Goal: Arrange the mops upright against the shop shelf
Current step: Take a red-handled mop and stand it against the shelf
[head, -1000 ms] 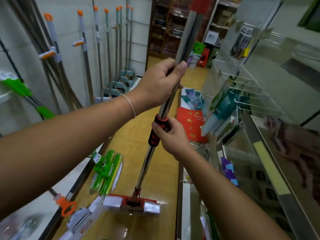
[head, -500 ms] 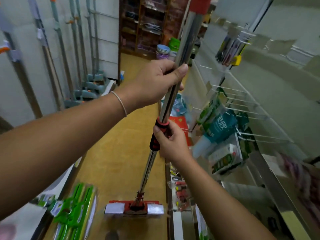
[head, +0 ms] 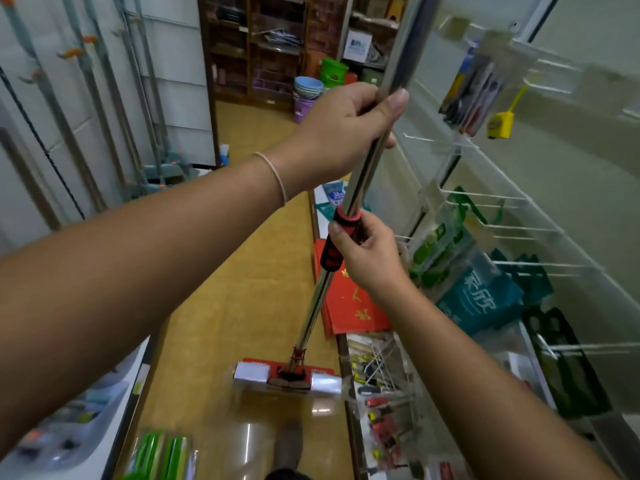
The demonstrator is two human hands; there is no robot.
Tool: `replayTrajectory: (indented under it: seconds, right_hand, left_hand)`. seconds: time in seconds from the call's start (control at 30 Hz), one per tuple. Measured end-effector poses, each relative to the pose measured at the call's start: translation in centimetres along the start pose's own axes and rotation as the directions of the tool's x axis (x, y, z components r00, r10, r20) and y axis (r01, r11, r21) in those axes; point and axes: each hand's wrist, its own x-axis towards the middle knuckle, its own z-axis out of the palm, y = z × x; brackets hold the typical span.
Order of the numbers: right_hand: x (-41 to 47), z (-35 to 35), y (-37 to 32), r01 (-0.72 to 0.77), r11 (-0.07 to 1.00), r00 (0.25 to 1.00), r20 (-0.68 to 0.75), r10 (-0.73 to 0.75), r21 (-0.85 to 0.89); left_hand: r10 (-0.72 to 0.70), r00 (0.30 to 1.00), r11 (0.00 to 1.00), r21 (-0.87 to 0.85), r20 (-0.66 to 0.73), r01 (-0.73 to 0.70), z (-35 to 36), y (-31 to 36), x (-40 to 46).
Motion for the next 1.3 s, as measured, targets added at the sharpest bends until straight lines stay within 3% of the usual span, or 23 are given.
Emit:
replayTrajectory:
  seconds: [0.27, 0.57, 0.93, 1.3]
  right_hand:
    - [13.4, 1.9, 4.2, 0.037, 0.998, 0.999, 0.036, -0.039, 0.044]
    - [27.5, 3.2, 7.3, -0.051, 0.986, 0.996, 0.083, 0.039, 0.156]
    - [40.2, 6.2, 8.9, -0.071, 0.993, 0.997, 0.049, 0.066, 0.095]
    - [53.2, 10.4, 9.1, -0.078, 0.996, 0.989, -0.124, 0.083, 0.047]
  left_hand:
    - [-0.032, 0.999, 0.997, 0.073, -0.041, 0.035, -1.2, -7.2, 10.4]
    - [-0.080, 0.992, 0.990, 0.112, -0.100, 0.091, -1.9, -15.2, 22.5]
    - [-0.091, 0.990, 0.991, 0.091, -0.107, 0.101, -5.6, -23.0, 33.5]
    - [-0.030, 0.994, 0.999, -0.017, 0.106, 0.032, -12.0, -30.3, 46.3]
